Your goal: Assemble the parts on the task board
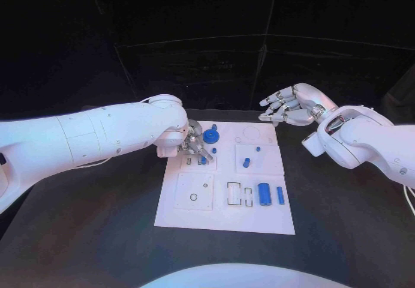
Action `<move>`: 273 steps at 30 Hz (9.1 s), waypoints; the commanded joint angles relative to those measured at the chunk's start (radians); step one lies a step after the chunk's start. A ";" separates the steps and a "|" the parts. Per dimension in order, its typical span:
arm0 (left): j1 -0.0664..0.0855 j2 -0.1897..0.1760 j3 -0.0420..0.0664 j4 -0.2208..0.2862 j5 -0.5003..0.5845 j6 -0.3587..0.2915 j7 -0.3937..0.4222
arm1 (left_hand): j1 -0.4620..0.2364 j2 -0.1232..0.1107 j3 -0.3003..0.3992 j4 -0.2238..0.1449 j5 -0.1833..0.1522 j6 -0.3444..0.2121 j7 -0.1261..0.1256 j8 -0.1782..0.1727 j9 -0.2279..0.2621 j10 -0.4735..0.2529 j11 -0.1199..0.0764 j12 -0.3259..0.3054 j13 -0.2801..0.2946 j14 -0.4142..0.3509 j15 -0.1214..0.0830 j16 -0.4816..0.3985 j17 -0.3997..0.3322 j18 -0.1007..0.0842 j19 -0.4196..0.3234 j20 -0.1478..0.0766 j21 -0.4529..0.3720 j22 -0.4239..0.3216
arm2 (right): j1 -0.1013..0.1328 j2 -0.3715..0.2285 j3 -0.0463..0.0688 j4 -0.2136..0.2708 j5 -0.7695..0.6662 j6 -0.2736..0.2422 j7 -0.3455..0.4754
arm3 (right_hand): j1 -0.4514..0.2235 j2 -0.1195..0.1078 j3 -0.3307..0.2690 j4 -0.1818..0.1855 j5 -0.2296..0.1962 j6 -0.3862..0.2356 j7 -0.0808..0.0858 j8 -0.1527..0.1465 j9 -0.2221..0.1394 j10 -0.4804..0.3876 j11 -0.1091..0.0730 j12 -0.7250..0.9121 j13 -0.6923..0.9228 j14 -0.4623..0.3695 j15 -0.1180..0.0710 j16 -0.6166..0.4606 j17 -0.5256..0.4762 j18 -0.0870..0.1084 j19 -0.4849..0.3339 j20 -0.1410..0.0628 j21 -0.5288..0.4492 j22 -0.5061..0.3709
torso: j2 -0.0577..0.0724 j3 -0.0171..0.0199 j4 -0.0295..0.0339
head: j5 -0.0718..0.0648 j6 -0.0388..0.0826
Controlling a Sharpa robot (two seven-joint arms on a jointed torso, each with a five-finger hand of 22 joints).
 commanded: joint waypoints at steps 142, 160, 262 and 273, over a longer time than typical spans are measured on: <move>-0.039 -0.091 -0.039 0.102 -0.021 -0.284 0.031 | -0.445 -0.286 0.586 -0.060 0.135 0.074 -0.029 0.046 0.053 0.075 -0.025 0.017 0.034 0.104 -0.021 0.003 0.263 -0.022 0.042 -0.020 0.015 0.085 | 0.002 0.002 0.000 -0.028 0.095 -0.004 0.017 | 0.004 0.014 -0.018 -0.018 0.010 -0.034 0.010 0.027 0.000 -0.041 0.017 -0.002 -0.096 -0.015 0.018 -0.060 -0.037 0.010 0.013 0.012 -0.066 -0.038 | -0.002 0.0026 0.0056 | 0.009 -0.020; -0.009 -0.146 0.005 0.142 -0.021 -0.269 0.032 | -0.372 -0.261 0.371 -0.015 0.109 0.061 -0.027 0.038 0.034 0.047 -0.024 -0.029 -0.013 0.104 -0.021 0.003 0.263 -0.016 0.032 -0.021 -0.007 0.060 | 0.002 0.001 0.000 -0.033 0.095 -0.005 0.020 | -0.001 0.013 -0.021 -0.018 0.010 -0.035 0.011 0.028 0.000 -0.043 0.018 0.000 -0.102 -0.016 0.019 -0.063 -0.039 0.010 0.013 0.013 -0.070 -0.041 | -0.002 0.0023 0.0051 | 0.007 -0.014; -0.005 0.061 0.040 -0.311 -0.029 0.022 0.096 | -0.051 -0.100 0.621 -0.178 0.007 0.003 0.013 -0.042 -0.098 -0.045 0.006 -0.176 -0.200 0.104 0.008 0.003 0.263 -0.003 0.010 0.005 -0.064 0.010 | 0.002 0.026 0.000 -0.048 0.095 0.001 0.024 | 0.002 0.016 -0.020 -0.021 0.012 -0.038 0.011 0.031 0.000 -0.044 0.018 0.002 -0.110 -0.013 0.019 -0.066 -0.043 0.011 0.016 0.013 -0.075 -0.044 | 0.002 0.0001 0.0035 | 0.013 -0.021; -0.004 -0.028 0.040 -0.168 -0.028 -0.097 0.109 | -0.153 -0.164 0.814 -0.220 0.035 0.003 0.010 0.001 -0.084 -0.028 0.005 -0.170 -0.207 0.104 0.006 0.003 0.263 -0.002 0.010 0.006 -0.069 0.010 | 0.002 0.024 0.000 -0.048 0.095 0.003 0.023 | 0.002 0.016 -0.020 -0.021 0.012 -0.038 0.011 0.031 0.000 -0.044 0.018 0.002 -0.110 -0.013 0.019 -0.066 -0.043 0.011 0.016 0.013 -0.075 -0.044 | 0.001 0.0002 0.0065 | 0.013 -0.024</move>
